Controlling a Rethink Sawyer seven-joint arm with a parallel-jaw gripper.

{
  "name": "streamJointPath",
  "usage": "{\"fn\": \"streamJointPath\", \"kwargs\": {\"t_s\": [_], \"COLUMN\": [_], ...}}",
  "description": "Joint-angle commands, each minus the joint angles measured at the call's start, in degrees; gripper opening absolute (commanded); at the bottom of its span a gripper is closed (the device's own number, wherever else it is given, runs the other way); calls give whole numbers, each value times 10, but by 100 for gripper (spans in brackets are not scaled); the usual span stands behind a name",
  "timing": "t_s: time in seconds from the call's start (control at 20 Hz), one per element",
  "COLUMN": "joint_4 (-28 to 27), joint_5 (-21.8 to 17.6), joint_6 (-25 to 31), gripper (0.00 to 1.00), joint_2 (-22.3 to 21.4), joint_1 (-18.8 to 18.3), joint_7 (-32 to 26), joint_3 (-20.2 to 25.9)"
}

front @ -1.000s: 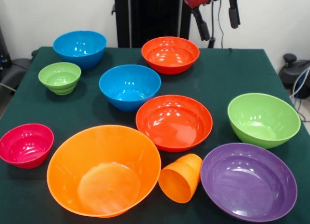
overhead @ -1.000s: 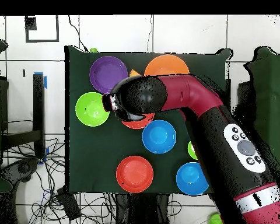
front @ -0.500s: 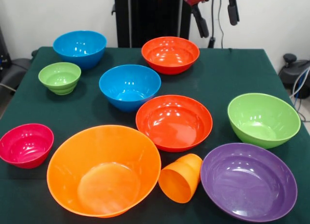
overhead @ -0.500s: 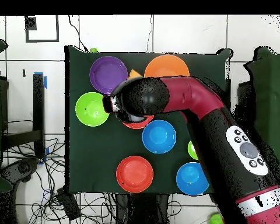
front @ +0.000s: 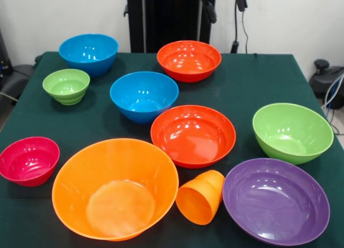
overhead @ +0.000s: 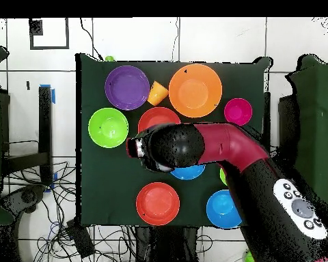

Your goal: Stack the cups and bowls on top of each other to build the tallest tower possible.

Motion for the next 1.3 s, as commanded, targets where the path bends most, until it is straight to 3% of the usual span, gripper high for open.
{"fn": "streamJointPath", "kwargs": {"t_s": [0.05, 0.25, 0.35, 0.55, 0.75, 0.95, 1.3], "joint_4": [89, 73, 65, 61, 27, 25, 9], "joint_5": [-19, -75, -124, -181, -223, -256, -288], "joint_6": [-45, -89, -111, -126, -129, -123, -140], "gripper": [100, 100, 100, 100, 100, 100, 100], "joint_2": [-22, -1, -3, -9, 17, 19, 33], "joint_1": [22, 77, 107, 162, 253, 273, 301], "joint_7": [59, 100, 110, 140, 207, 164, 160], "joint_3": [-32, -91, -123, -183, -249, -264, -280]}}
